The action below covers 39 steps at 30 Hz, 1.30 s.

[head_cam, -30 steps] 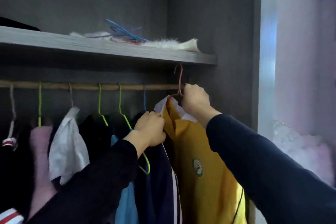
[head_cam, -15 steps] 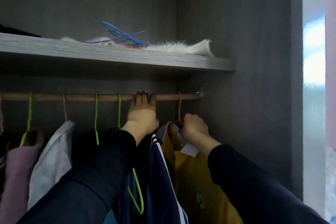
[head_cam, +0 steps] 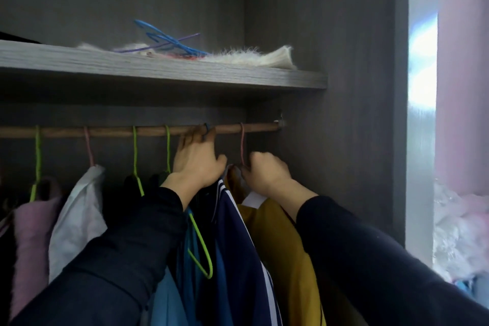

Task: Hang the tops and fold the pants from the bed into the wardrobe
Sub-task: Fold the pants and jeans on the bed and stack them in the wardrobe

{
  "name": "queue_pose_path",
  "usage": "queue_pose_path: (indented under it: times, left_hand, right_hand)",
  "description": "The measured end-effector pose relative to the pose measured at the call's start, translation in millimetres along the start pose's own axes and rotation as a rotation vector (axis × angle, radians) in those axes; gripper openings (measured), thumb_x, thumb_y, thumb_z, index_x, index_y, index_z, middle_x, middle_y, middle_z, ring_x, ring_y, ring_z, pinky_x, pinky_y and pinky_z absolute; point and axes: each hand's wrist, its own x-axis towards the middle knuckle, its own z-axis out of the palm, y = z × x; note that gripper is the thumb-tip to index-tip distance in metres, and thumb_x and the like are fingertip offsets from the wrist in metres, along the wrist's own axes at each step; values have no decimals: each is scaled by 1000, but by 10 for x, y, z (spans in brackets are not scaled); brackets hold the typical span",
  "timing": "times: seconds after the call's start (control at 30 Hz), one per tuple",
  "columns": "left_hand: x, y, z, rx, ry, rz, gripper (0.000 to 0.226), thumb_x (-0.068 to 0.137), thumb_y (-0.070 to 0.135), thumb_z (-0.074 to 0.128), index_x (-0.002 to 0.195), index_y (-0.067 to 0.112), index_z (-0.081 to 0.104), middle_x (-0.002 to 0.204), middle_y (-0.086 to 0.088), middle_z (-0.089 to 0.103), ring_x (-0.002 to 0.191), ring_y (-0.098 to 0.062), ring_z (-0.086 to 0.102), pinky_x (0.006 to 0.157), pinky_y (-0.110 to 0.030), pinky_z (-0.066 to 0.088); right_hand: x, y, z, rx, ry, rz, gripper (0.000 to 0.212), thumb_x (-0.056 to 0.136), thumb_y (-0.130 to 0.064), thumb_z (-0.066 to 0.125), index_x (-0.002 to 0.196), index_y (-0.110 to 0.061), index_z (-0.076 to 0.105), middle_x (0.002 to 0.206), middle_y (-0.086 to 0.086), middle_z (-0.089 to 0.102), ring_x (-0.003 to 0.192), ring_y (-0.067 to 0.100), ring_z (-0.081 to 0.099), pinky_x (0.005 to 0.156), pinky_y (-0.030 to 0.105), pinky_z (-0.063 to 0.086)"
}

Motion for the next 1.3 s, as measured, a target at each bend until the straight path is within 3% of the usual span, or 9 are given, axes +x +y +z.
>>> queue_pose_path:
  times: [0.13,0.33,0.47,0.6,0.7,0.87,0.97,1.13,1.3]
  left_hand:
    - [-340,113,-90,-90,92,20,55,94,35,45,143,12,37,141,-18,44,130,-34,40,113,-46,27]
    - [-919,455,-188,-427,199,111,38,97,26,44,133,14,49,137,-9,49,125,-27,45,102,-40,38]
    - [-1402,914,-195,-672,268,187,32,96,24,45,126,16,54,129,-6,53,115,-22,52,85,-31,44]
    - [-1871,1565,-180,-791,317,322,32,92,25,44,116,12,60,121,-8,58,112,-20,51,86,-21,35]
    - [-2180,2127,-102,-849,332,482,33,90,25,41,110,8,61,119,-12,59,109,-24,51,86,-24,37]
    - [-2622,3239,226,-949,149,625,33,84,22,41,107,8,60,116,-11,56,110,-25,48,84,-35,44]
    - [-2911,4024,576,-953,-81,626,35,84,20,40,109,6,59,114,-12,56,109,-30,49,87,-41,45]
    - [-3510,5333,1218,-804,-432,656,31,91,17,44,119,6,52,126,-11,50,117,-29,44,91,-39,39]
    - [-4021,6375,1733,-665,-628,683,40,92,22,42,129,10,46,134,-9,48,123,-27,39,101,-38,34]
  right_hand:
    - [-450,-19,-99,-74,150,-133,23,95,-31,52,110,-14,55,105,6,56,94,23,57,78,42,55]
    - [-1373,89,-337,-119,344,-204,31,95,-32,52,122,-17,53,110,-2,54,98,14,52,74,29,52]
    - [-2084,355,-541,-125,468,-183,23,93,-26,54,113,-15,58,103,-2,55,87,8,46,66,20,47]
    - [-2743,840,-733,-145,596,-134,16,85,-13,58,100,-7,61,97,7,61,83,21,58,64,31,49]
    - [-3203,1361,-834,-202,607,19,18,80,-9,60,98,-6,62,95,6,62,81,24,58,63,27,40]
    - [-3958,2429,-986,-273,454,349,21,80,-8,61,101,-5,60,100,8,61,89,31,59,71,39,49]
    - [-4431,3090,-1108,-330,371,534,22,83,-12,59,104,-5,59,106,10,60,96,31,57,76,39,46]
    - [-5243,4202,-1345,-473,195,738,24,86,-20,56,107,-8,56,114,10,58,102,33,57,69,32,33]
    - [-5906,5240,-1578,-496,71,876,32,90,-24,53,118,-9,53,122,7,55,109,30,55,76,33,40]
